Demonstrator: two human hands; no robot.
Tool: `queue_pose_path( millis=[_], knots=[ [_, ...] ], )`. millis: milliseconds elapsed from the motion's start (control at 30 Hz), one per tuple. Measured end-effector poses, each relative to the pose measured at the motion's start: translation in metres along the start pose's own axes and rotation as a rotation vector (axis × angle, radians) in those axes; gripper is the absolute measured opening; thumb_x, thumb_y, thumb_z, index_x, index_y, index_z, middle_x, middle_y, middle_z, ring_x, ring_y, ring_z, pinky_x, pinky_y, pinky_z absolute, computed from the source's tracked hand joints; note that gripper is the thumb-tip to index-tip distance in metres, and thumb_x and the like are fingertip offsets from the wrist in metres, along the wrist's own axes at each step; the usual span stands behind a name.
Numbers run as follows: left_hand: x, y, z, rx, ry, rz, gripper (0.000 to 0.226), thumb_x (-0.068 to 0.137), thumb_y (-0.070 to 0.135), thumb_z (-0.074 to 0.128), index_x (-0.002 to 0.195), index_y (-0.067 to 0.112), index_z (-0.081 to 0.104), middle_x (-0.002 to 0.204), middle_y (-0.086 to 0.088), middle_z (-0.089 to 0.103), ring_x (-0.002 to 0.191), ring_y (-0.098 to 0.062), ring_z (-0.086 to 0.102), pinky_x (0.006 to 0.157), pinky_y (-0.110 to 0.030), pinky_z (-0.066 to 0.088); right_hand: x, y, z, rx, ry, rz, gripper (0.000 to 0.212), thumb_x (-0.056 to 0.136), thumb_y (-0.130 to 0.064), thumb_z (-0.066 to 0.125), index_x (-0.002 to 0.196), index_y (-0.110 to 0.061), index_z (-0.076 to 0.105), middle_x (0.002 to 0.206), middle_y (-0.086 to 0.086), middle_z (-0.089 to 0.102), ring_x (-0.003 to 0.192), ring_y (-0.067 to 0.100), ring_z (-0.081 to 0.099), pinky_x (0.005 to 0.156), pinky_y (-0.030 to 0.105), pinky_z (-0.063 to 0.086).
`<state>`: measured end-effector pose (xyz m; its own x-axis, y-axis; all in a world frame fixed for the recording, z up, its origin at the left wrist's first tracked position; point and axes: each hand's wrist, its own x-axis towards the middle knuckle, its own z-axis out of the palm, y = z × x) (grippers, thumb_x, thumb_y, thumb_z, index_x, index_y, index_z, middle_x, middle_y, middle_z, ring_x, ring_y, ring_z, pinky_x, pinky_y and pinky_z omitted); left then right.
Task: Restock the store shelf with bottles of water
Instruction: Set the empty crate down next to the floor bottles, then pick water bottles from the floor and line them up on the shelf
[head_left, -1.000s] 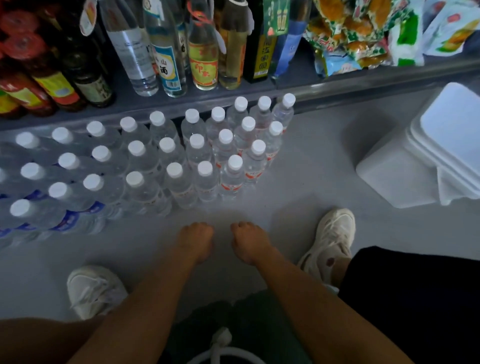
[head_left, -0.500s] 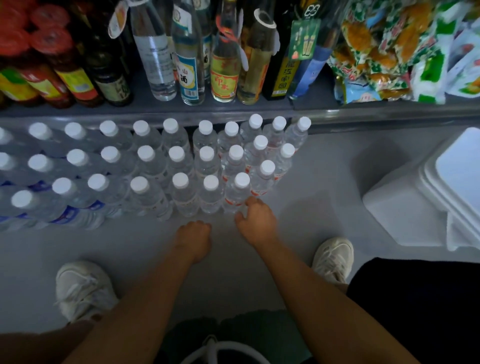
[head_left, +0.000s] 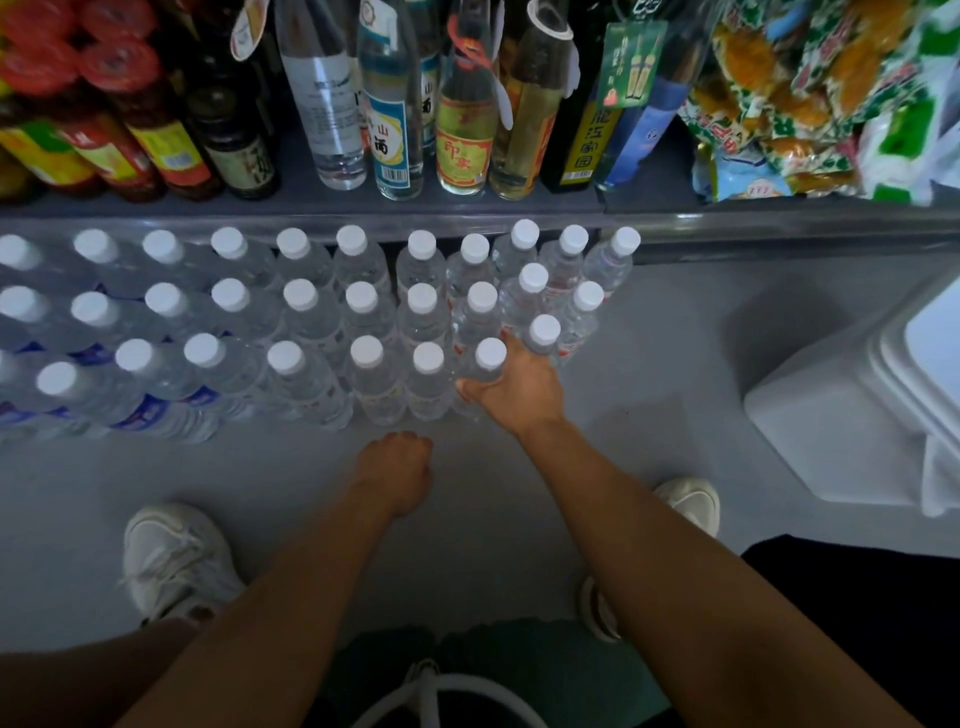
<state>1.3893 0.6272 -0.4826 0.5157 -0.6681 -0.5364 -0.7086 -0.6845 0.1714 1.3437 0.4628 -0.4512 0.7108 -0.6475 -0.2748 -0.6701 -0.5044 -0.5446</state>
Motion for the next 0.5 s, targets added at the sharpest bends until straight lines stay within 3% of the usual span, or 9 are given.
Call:
queue_pose_path(
  millis=[100, 233, 500],
  knots=[
    [-0.001, 0.000, 0.000, -0.007, 0.008, -0.002, 0.036, 0.095, 0.022, 0.043, 0.128, 0.013, 0.054, 0.130, -0.011, 0.053, 0.120, -0.030, 0.051, 0.096, -0.035, 0.044, 0.002, 0.000, 0.002, 0.035, -0.033, -0.027, 0.070, 0.066, -0.037, 0.083, 0.128, -0.024, 0.052, 0.121, 0.003, 0.064, 0.113, 0.028, 0.059, 0.093, 0.040, 0.050],
    [-0.006, -0.001, -0.002, 0.000, 0.023, 0.000, 0.038, 0.095, 0.023, 0.043, 0.130, 0.014, 0.052, 0.132, -0.011, 0.053, 0.122, -0.028, 0.050, 0.097, -0.033, 0.043, -0.001, 0.002, 0.005, -0.018, -0.053, -0.085, 0.075, 0.064, -0.037, 0.082, 0.129, -0.020, 0.048, 0.114, 0.008, 0.067, 0.105, 0.032, 0.063, 0.085, 0.042, 0.053],
    [-0.025, -0.004, -0.031, 0.017, 0.113, 0.013, 0.038, 0.094, 0.020, 0.042, 0.130, 0.013, 0.054, 0.132, -0.012, 0.054, 0.120, -0.030, 0.052, 0.098, -0.037, 0.044, -0.017, 0.000, -0.029, -0.036, -0.011, -0.178, 0.046, 0.061, -0.039, 0.082, 0.100, -0.018, 0.068, 0.101, 0.001, 0.071, 0.095, 0.018, 0.064, 0.074, 0.023, 0.046]
  ],
)
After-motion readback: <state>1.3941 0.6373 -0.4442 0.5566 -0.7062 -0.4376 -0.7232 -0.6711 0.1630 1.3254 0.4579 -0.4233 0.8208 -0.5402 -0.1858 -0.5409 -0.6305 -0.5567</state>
